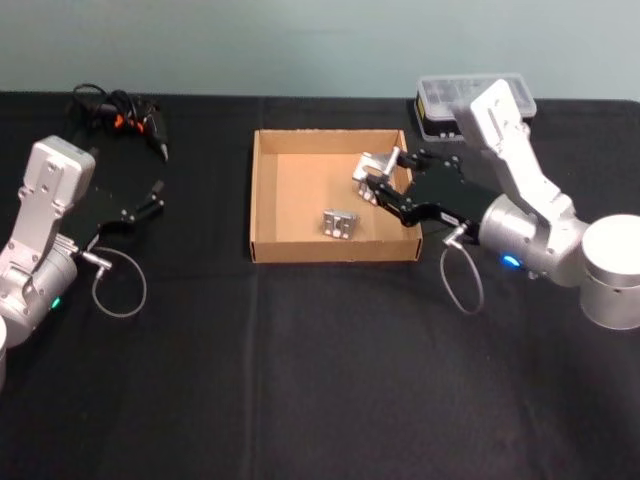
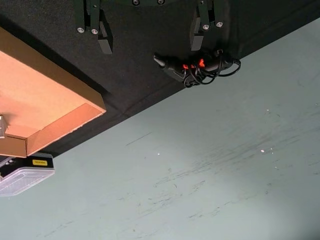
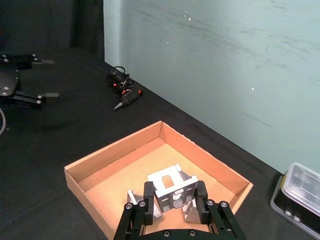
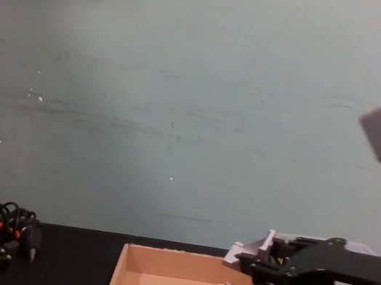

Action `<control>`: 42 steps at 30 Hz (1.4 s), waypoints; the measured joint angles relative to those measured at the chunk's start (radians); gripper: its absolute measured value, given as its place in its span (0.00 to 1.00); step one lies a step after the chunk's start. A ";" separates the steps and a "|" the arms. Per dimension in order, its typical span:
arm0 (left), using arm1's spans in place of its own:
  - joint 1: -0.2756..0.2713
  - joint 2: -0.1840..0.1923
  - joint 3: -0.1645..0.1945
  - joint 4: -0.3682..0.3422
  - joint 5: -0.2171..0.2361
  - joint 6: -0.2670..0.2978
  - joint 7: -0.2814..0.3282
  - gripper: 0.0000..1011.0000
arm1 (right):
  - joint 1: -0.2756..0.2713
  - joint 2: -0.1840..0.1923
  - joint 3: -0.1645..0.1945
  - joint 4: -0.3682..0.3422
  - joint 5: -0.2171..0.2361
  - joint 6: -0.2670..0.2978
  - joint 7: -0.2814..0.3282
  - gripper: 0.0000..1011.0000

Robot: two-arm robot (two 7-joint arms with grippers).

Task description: Use one hand to pick up the angle iron from the table and place it into the box.

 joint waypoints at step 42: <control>0.000 0.000 0.000 0.000 0.000 0.000 0.000 1.00 | 0.236 -0.275 -0.075 0.413 -0.210 0.026 0.012 0.49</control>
